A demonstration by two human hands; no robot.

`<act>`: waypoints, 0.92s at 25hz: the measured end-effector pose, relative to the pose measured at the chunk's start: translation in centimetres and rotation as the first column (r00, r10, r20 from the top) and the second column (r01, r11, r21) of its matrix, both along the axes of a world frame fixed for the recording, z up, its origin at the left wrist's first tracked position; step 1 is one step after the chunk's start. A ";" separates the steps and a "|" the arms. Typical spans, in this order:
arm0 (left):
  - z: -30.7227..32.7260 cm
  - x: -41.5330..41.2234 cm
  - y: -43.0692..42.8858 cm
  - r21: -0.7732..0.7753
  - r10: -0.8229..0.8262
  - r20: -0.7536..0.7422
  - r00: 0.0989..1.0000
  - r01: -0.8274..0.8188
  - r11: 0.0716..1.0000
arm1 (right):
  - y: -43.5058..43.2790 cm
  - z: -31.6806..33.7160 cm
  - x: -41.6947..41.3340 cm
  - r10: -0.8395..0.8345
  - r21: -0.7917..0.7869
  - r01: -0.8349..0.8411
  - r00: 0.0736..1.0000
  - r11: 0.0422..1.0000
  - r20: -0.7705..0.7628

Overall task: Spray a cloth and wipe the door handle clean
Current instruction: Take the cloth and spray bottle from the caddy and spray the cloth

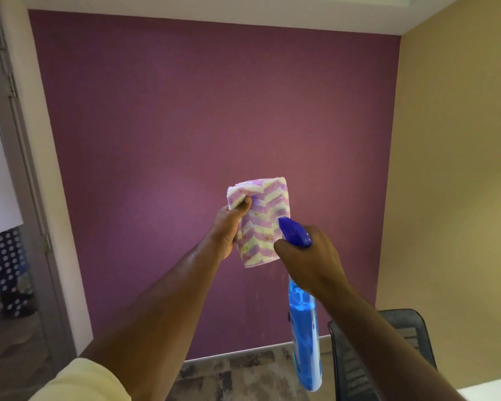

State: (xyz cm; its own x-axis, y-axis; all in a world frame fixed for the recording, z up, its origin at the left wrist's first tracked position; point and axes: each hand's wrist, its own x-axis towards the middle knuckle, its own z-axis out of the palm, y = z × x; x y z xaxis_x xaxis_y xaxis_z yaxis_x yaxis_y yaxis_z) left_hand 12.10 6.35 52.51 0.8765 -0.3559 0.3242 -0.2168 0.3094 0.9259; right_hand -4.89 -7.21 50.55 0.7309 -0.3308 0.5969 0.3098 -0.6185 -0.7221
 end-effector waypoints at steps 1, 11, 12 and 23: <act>0.1 0.0 0.0 -0.002 0.002 -0.003 1.000 -0.002 1.000 | 0.0 -0.1 0.1 0.001 0.015 0.000 1.000 1.000 -0.010; -0.4 0.0 0.1 0.031 -0.020 0.011 1.000 0.020 0.999 | -1.3 1.7 0.2 -0.041 -0.041 0.046 0.994 0.998 0.100; -0.6 0.0 0.1 0.032 -0.027 0.012 1.000 0.026 0.999 | -1.5 2.1 0.2 -0.044 -0.045 0.049 0.993 0.998 0.108; -1.4 0.1 -0.5 0.026 -0.081 0.001 0.997 0.081 0.996 | -3.7 1.9 0.6 -0.094 0.033 0.093 0.995 0.995 0.034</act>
